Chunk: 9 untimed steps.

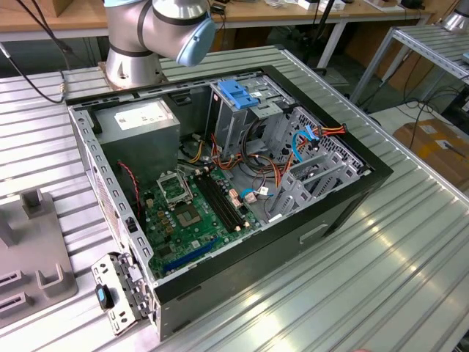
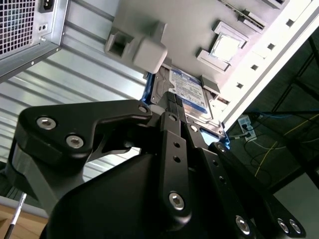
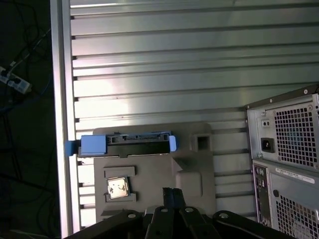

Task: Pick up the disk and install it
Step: 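Reach for the disk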

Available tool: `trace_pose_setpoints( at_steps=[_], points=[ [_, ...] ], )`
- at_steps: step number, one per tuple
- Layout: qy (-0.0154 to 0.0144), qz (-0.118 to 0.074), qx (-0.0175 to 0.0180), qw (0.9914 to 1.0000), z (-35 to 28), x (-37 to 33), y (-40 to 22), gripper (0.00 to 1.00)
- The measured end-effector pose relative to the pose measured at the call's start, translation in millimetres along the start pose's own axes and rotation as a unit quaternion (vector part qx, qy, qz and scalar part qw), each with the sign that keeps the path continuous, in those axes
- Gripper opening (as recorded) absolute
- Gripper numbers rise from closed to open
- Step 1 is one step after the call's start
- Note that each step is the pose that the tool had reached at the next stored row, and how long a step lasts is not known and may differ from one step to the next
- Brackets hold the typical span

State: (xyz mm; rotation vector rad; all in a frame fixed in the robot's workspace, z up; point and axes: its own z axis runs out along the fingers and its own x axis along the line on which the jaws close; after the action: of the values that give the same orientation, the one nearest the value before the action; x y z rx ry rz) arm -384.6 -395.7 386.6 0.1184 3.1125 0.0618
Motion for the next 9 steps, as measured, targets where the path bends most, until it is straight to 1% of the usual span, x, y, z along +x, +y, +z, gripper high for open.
trace_pose_setpoints(
  at_steps=[6, 9],
  points=[
    [-0.0001, 0.000, -0.0001, 1.00000, 1.2, 1.9, 6.8, 0.11],
    [0.0000, 0.000, 0.0000, 1.00000, 1.2, 1.9, 7.1, 0.11]
  ],
)
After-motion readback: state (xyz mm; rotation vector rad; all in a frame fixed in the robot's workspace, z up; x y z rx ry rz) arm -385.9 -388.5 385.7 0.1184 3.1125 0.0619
